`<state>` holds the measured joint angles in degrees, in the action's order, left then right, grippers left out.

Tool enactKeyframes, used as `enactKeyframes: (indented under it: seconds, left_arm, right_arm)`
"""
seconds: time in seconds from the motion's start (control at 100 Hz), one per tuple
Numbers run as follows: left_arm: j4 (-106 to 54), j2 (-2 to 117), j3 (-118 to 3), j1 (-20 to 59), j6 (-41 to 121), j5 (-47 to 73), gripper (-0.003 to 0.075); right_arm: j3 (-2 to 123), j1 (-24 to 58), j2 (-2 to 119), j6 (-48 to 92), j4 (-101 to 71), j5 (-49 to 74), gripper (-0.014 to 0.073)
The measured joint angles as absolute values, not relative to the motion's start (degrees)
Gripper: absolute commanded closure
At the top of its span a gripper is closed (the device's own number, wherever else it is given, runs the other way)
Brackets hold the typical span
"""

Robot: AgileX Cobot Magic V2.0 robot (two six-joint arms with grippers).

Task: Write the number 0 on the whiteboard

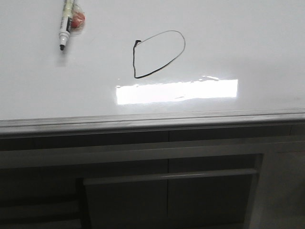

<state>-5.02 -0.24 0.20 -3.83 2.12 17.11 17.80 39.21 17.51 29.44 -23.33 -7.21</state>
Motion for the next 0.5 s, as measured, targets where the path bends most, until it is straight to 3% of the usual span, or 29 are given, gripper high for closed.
enactKeyframes:
  seconds: [0.5]
  left_arm:
    - [-4.81,-0.24,0.20,-5.07,2.25,18.62,0.0740]
  right_arm:
    - [17.80,39.21,17.51,29.44,-23.33,-7.30,0.0662]
